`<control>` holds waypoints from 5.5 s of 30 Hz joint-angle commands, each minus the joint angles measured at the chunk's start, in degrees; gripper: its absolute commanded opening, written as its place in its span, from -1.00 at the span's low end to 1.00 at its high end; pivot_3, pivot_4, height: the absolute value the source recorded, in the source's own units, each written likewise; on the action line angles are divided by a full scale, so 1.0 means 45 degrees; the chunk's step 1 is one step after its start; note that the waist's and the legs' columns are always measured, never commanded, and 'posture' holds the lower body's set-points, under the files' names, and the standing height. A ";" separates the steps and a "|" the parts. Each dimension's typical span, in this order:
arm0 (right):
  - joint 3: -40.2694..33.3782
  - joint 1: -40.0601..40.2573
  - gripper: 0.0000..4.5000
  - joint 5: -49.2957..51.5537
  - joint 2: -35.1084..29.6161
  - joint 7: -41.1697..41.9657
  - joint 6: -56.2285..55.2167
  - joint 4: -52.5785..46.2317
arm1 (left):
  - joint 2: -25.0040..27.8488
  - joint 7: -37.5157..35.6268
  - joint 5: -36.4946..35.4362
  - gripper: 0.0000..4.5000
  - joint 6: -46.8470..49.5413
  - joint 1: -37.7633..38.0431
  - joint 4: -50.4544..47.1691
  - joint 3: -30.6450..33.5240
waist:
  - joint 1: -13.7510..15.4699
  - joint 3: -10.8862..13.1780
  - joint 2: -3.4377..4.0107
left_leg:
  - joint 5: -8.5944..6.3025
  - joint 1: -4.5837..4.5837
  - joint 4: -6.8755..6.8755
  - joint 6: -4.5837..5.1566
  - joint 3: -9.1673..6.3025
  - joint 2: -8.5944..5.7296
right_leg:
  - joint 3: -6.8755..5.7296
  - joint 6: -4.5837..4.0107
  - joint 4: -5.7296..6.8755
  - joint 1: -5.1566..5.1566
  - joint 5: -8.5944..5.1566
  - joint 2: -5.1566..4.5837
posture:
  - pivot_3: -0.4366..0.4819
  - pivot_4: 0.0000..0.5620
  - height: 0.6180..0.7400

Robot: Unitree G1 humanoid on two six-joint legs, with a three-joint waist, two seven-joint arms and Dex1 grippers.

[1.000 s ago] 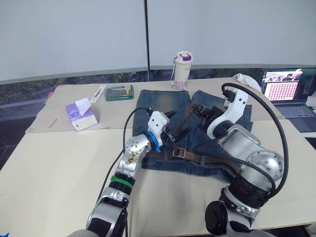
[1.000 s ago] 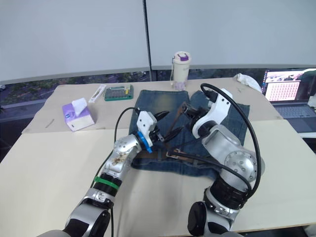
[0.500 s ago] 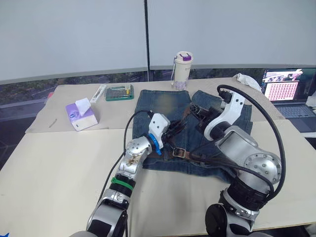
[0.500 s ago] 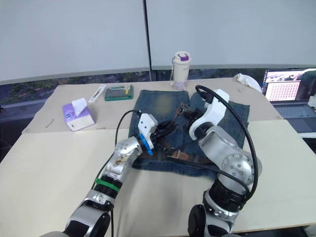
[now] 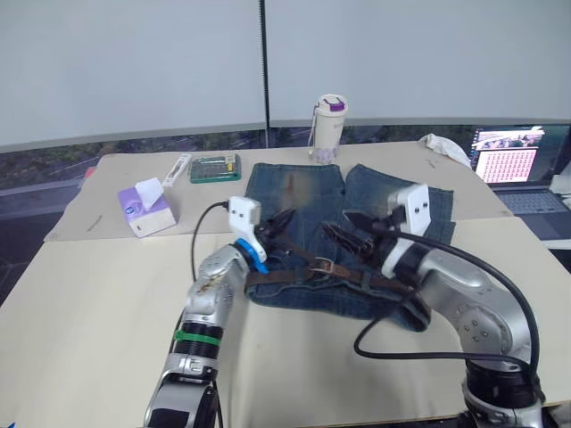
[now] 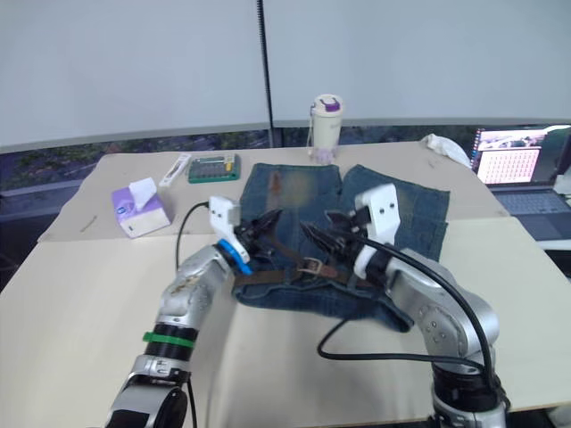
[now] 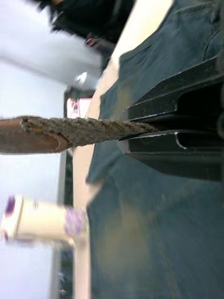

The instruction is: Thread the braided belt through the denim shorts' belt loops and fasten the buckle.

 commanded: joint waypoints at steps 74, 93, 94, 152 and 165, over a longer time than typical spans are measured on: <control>0.2662 0.0759 -0.94 -0.4964 -0.0112 0.1660 -0.3185 0.2024 | 0.3044 -0.3201 -0.1797 -1.00 0.2647 0.1718 -0.2570 -0.1442 | 0.0362 0.0010 -0.0025 | 0.0000 -0.0029 0.0006 -0.0020 -0.0009 0.0003 | 0.0028 -0.0030 -0.0008 -0.0030 0.0017 -0.0019 | -0.05 -0.47 1.00; 0.2300 0.0413 -0.94 -0.5313 -0.0492 0.2018 -0.3106 0.2067 | 0.1862 -0.2309 -0.0827 -1.00 0.1408 0.1643 -0.1954 -0.1732 | 0.0408 0.0011 -0.0026 | 0.0001 -0.0033 0.0005 -0.0022 -0.0010 -0.0002 | 0.0027 -0.0032 -0.0007 -0.0035 0.0018 -0.0023 | -0.05 -0.47 1.00; 0.2226 0.0410 -0.94 -0.5275 -0.0482 0.1970 -0.3102 0.2075 | 0.1823 -0.2308 -0.0811 -1.00 0.1387 0.1643 -0.1933 -0.1751 | 0.0400 0.0011 -0.0027 | 0.0000 -0.0032 0.0006 -0.0020 -0.0010 -0.0004 | 0.0026 -0.0032 -0.0010 -0.0030 0.0018 -0.0029 | -0.05 -0.47 1.00; 0.2894 0.0392 -0.94 -0.5747 0.0030 0.1767 -0.3161 0.2779 | 0.1636 -0.2620 -0.0444 -1.00 0.1062 0.1749 -0.1585 -0.1870 | 0.0388 0.0010 -0.0026 | 0.0001 -0.0029 0.0007 -0.0022 -0.0009 -0.0001 | 0.0026 -0.0032 -0.0005 -0.0030 0.0018 -0.0021 | -0.05 -0.47 1.00; 0.3110 -0.0008 -0.94 -0.6338 0.0311 0.1736 -0.3789 0.3650 | 0.1650 -0.2546 -0.0431 -1.00 0.1086 0.1983 -0.1787 -0.1859 | 0.0390 0.0009 -0.0024 | 0.0003 -0.0026 0.0007 -0.0024 -0.0009 -0.0002 | 0.0026 -0.0032 -0.0005 -0.0030 0.0018 -0.0021 | -0.05 -0.47 1.00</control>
